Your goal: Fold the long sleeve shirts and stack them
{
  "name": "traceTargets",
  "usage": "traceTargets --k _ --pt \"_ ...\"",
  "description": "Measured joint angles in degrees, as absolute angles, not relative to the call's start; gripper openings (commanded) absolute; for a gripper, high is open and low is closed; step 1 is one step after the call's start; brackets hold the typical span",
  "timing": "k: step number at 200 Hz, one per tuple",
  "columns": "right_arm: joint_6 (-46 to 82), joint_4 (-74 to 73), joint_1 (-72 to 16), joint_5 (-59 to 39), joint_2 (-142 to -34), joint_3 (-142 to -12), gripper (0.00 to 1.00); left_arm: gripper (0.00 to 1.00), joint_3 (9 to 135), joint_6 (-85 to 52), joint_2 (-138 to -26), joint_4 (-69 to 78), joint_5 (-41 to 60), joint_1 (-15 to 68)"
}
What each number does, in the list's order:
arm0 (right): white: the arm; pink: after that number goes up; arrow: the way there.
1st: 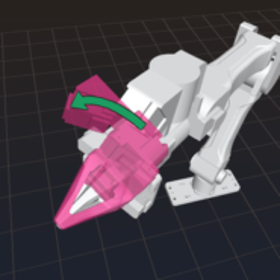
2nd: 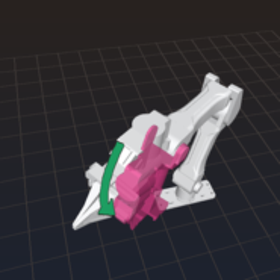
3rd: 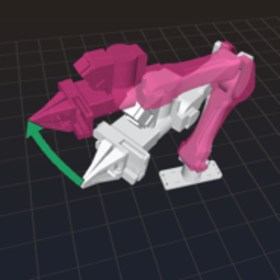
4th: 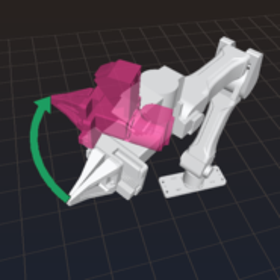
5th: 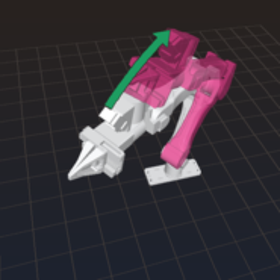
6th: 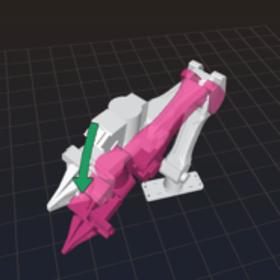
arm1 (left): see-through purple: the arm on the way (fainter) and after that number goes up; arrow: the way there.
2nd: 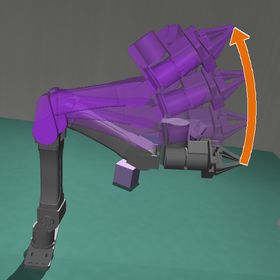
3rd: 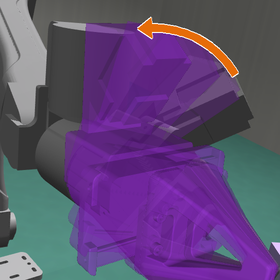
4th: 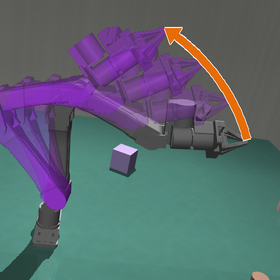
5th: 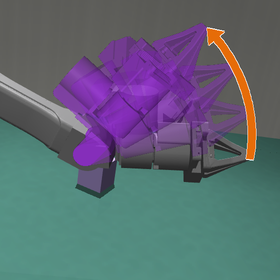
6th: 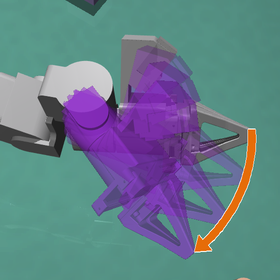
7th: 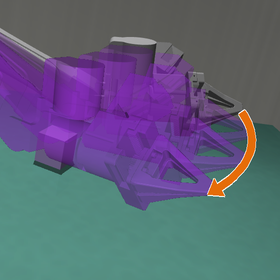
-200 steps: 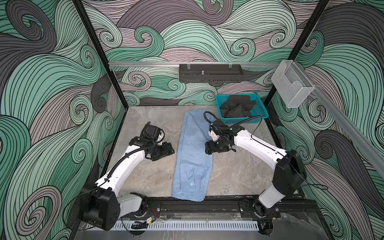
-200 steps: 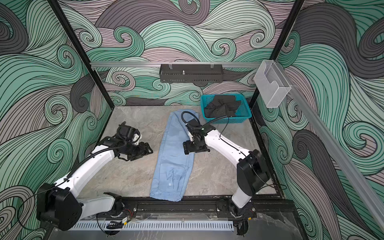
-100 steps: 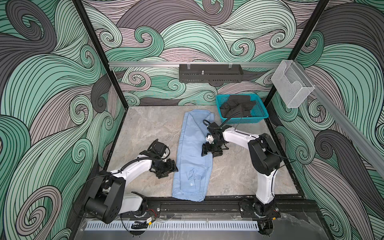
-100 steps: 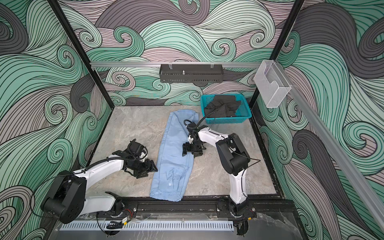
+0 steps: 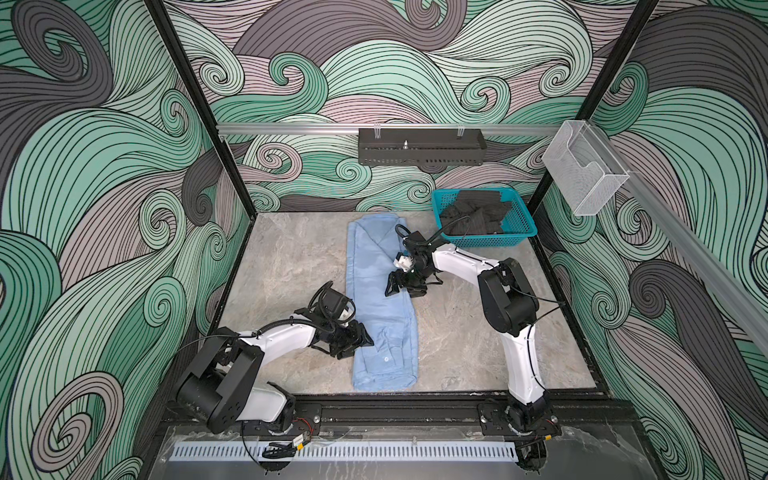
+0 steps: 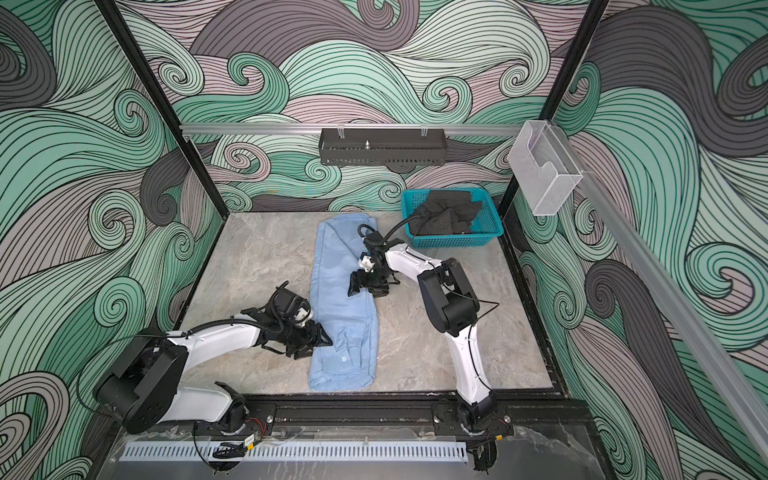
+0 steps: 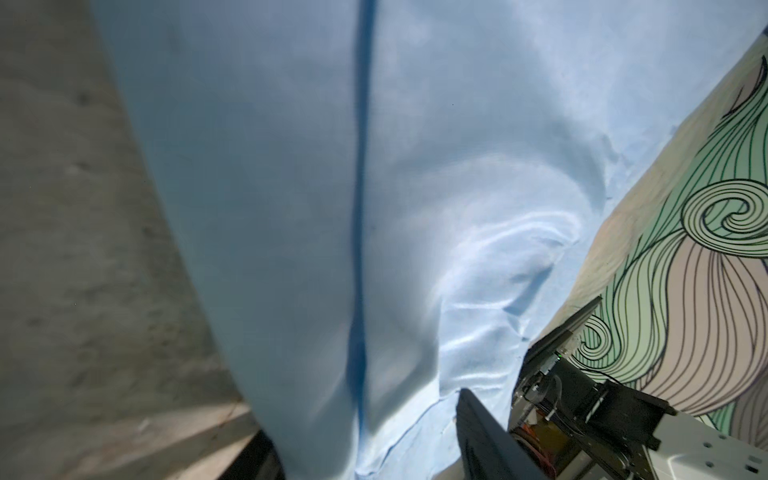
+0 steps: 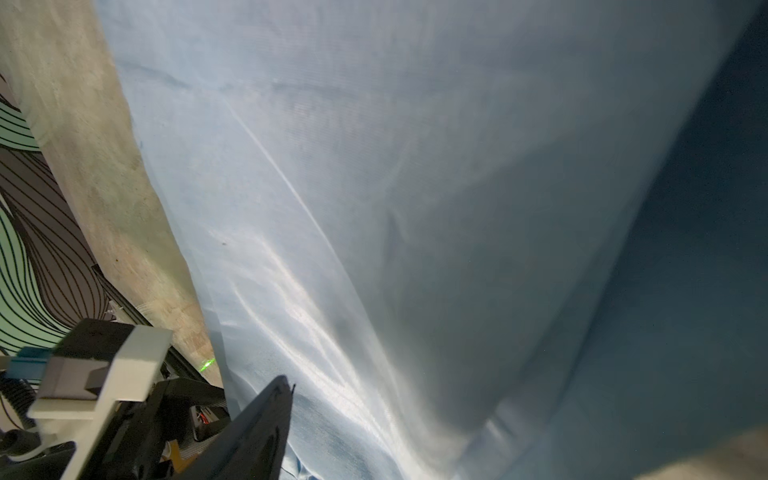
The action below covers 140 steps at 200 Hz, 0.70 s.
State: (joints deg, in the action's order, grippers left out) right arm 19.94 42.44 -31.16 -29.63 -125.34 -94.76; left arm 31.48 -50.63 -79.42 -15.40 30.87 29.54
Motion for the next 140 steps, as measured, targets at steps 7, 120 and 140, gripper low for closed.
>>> traceTargets --k 7,120,140 --pt "19.94 42.52 -31.16 -29.54 -125.40 -95.26 0.80 0.65 31.64 -50.74 -79.57 -15.40 30.94 29.56" --pt "28.64 41.95 -28.64 -14.98 -83.24 -67.46 0.83 0.76 34.68 -50.81 -54.76 -33.78 21.26 29.52" --pt "34.00 41.43 -33.04 -15.00 -74.70 -56.84 0.83 0.76 27.33 -54.43 -48.80 -34.28 21.26 29.82"
